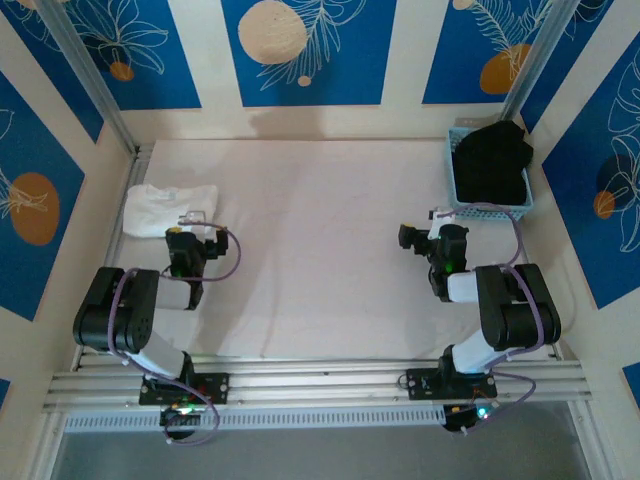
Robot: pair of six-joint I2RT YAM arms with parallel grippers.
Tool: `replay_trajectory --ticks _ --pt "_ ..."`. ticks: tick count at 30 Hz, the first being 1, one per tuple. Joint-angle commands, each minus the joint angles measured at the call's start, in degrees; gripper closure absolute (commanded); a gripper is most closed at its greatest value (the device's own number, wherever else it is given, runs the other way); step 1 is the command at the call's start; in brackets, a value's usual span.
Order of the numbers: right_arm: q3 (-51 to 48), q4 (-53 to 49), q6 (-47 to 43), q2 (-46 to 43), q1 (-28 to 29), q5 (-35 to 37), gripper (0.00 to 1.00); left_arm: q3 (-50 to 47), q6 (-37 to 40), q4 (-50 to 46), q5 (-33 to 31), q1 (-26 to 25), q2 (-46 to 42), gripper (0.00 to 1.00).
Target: Fold the inside-out t-shirt
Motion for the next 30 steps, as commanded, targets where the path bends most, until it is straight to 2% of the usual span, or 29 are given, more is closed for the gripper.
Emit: replay_trajectory --ticks 1,27,30 --pt "1.25 1.43 -0.69 -0.36 -0.24 -0.6 0.01 0.06 0.55 0.49 -0.25 -0.06 -0.24 0.0" --pt "0.94 2.01 -0.69 -0.52 -0.2 -0.63 0.01 -0.59 -0.24 1.72 -1.18 0.21 -0.49 0.01" --pt "1.32 -2.5 -1.84 -4.93 0.77 -0.21 0.01 -2.4 -1.26 2.81 -2.16 0.47 -2.7 0.01"
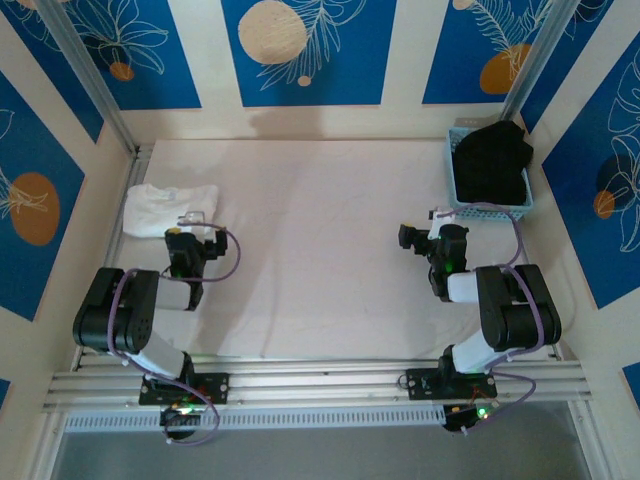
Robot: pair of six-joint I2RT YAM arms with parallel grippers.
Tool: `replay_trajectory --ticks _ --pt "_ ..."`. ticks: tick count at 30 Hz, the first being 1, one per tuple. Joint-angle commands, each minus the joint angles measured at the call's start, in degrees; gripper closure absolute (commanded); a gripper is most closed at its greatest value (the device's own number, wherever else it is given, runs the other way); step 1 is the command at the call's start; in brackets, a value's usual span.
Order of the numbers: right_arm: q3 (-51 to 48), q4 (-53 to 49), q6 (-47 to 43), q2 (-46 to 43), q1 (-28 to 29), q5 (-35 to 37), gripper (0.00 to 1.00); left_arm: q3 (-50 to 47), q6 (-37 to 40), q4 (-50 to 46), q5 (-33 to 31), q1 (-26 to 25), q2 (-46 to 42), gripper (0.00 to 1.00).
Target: Fold the inside-out t-shirt
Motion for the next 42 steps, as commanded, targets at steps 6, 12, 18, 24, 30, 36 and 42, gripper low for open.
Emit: replay_trajectory --ticks 6,12,18,24,30,36,42 --pt "5.5 -18.46 -1.14 -15.76 4.7 1.25 0.02 -0.59 -0.61 -5.18 -0.91 0.56 -8.51 0.01" --pt "14.22 -29.66 1.36 -21.33 8.37 1.36 0.02 9.37 -7.98 -29.46 5.69 0.67 -22.65 0.0" --pt "28.66 -42.9 14.04 -13.13 -3.39 6.96 0.02 19.23 -21.05 -36.25 21.89 -0.77 -18.74 0.0" --pt "44.44 -54.56 21.6 3.76 -14.52 8.29 0.05 20.88 -22.29 -35.1 25.09 -5.07 -16.39 0.0" --pt "64.4 -65.78 19.77 24.28 -17.61 10.38 0.09 20.47 -23.86 -34.3 25.46 -6.26 -15.74 0.0" --pt "78.57 -72.76 20.53 37.69 -18.49 3.77 0.15 18.67 -23.24 -35.63 24.02 -6.71 -18.83 0.0" --pt "89.26 -76.75 22.72 45.82 -18.47 -6.08 0.27 17.04 -21.52 -38.43 20.91 -6.66 -22.75 0.0"
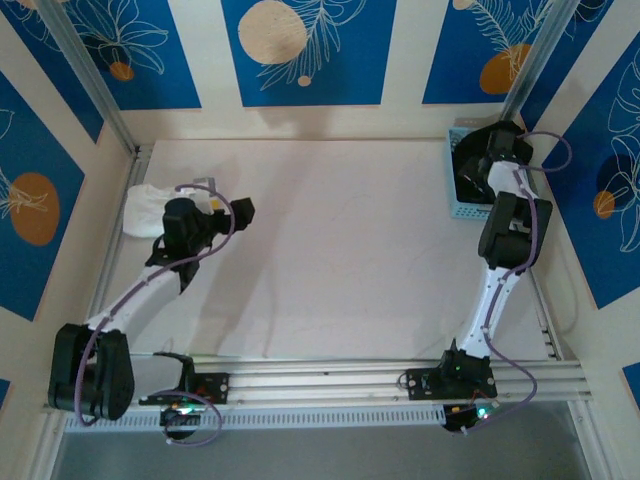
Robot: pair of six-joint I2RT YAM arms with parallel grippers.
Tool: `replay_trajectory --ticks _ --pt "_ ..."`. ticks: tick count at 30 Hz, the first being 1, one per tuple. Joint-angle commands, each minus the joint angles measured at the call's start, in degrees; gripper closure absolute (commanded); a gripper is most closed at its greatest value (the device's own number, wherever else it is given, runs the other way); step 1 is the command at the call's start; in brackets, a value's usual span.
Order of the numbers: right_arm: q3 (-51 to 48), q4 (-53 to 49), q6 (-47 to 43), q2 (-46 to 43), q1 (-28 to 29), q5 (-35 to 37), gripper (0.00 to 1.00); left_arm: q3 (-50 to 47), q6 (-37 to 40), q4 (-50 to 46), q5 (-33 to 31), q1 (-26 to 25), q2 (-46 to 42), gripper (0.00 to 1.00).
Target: Fold the inside-out t-shirt
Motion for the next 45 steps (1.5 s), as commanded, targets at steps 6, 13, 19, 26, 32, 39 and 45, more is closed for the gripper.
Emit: replay_trajectory --ticks 6,13,19,26,32,39,45 --pt "6.95 -1.56 4.56 2.83 0.11 -13.07 0.7 -2.3 1.85 -3.19 -3.75 -0.52 -4.2 0.0" --pt "-11.21 18.48 12.45 -17.36 0.99 -11.51 0.88 -2.12 -0.48 -2.49 -1.41 -0.57 -4.66 0.0" --pt "-24.03 33.88 20.75 -30.17 0.83 -10.87 0.92 -2.1 -2.59 -2.07 1.26 -0.59 -5.48 0.0" --pt "-36.35 52.32 28.84 -42.58 0.88 -15.9 0.92 -2.19 -4.24 -3.01 0.65 -0.66 -7.96 0.0" --pt "-46.71 64.81 32.23 -55.26 4.37 -16.07 0.91 -2.94 -5.22 -2.44 0.14 -0.71 -9.53 0.0" --pt "-43.06 61.62 18.26 -66.08 17.57 -16.63 0.91 -4.89 -5.62 -2.05 -4.31 -0.63 -10.97 0.0" --pt "-34.03 45.22 9.4 -65.11 30.96 -18.8 0.91 -4.97 -5.14 -2.99 -7.43 -0.65 -10.8 0.0"
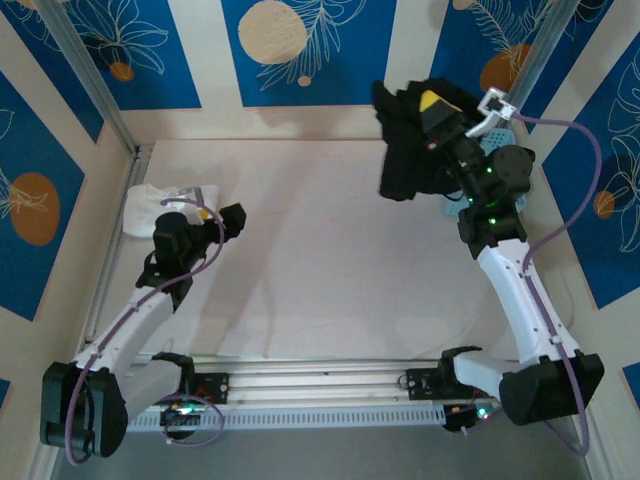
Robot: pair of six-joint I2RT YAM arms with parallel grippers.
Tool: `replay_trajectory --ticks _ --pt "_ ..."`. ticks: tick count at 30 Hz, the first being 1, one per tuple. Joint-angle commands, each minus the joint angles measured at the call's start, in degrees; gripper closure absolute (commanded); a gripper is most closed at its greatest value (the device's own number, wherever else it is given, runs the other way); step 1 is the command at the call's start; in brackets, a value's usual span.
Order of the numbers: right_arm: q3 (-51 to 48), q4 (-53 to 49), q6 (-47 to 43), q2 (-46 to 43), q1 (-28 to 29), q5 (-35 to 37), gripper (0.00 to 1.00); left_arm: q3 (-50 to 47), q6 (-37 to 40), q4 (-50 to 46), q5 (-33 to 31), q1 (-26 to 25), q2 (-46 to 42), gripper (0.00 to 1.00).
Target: Fold the inside-out t-shirt
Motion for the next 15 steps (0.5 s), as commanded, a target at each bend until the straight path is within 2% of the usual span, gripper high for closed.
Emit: replay_trajectory --ticks 1,4,7,9,11,12,13,15 --pt "3.78 -7.38 -7.07 0.68 5.07 -1.79 0.91 -0.34 -0.27 -0.44 -3.07 -0.48 -0.98 0.0" --pt "5.69 -13.9 -7.16 4.17 10.26 -4.68 0.91 -0.68 0.11 -1.02 -4.49 -0.46 -1.84 0.0" --pt "4.27 -18.85 -7.05 7.25 14.65 -4.71 0.91 -1.21 0.19 -1.88 -7.72 -0.37 -2.92 0.0" --pt "1.07 -21.51 -7.49 8.72 16.25 -3.22 0.86 -2.01 0.25 -2.08 -10.72 -0.39 -3.42 0.0" --pt "-2.34 -24.46 -7.96 10.81 16.86 -1.11 0.67 -2.54 0.73 -2.18 -13.81 -0.37 -3.19 0.0" --pt "-3.08 -27.21 -8.47 12.73 16.69 -0.57 0.51 -2.37 1.22 -2.7 -14.99 -0.32 -2.59 0.0" --pt "-2.8 -30.88 -9.85 15.06 16.43 -0.24 0.4 -1.57 1.86 -3.54 -15.6 -0.11 -1.41 0.0" --pt "-0.68 -38.12 -12.52 19.02 16.16 1.58 0.29 0.83 2.74 -5.26 -15.32 0.66 2.77 0.0"
